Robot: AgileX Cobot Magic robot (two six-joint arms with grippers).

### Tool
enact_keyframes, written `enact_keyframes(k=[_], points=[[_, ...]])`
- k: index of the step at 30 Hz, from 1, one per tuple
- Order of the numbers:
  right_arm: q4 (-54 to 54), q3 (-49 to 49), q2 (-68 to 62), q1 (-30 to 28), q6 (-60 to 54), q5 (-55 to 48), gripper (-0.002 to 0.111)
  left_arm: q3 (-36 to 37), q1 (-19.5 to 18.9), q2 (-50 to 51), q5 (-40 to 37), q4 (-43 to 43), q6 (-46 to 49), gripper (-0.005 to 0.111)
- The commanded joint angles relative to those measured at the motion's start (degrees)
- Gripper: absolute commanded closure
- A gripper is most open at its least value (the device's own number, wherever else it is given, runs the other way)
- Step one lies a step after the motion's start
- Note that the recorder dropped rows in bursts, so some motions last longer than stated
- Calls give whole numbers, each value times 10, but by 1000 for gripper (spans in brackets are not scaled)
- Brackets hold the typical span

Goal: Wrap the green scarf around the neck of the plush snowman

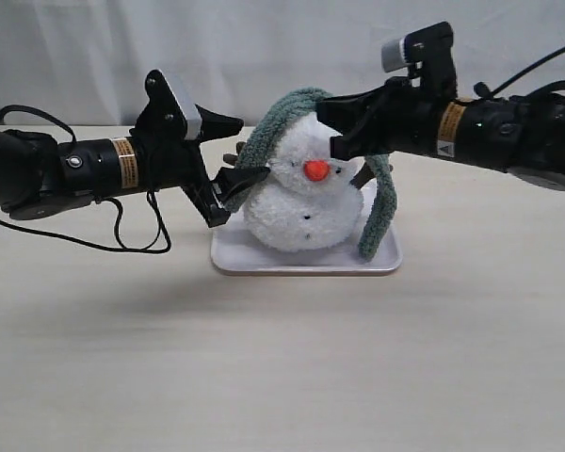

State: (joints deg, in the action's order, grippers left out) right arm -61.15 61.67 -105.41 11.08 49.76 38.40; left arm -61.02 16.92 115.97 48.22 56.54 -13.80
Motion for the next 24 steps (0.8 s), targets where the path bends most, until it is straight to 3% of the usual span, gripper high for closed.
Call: enact_keyframes(k=[1,13,15,17,18,21,24], points=[[18,34,-18,30,-16,-105,104,-4,11,4,25,-26,42,38],[35,66,-73,31,-10,-100,104,-4,12,19,17,-51,74,38],[6,66,-72,31,9,-99,104,-4,12,35,22,-94,99,39],[-23,66,-71,31,29,-99,104,-4,12,45,29,-158,108,47],[-27,66,-71,31,34,-99,104,-4,12,46,31,-162,108,57],[-27,66,-71,31,34,-98,104,-4,12,46,18,-161,107,82],[-27,66,-71,31,34,-98,104,-4,12,46,16,-111,105,96]])
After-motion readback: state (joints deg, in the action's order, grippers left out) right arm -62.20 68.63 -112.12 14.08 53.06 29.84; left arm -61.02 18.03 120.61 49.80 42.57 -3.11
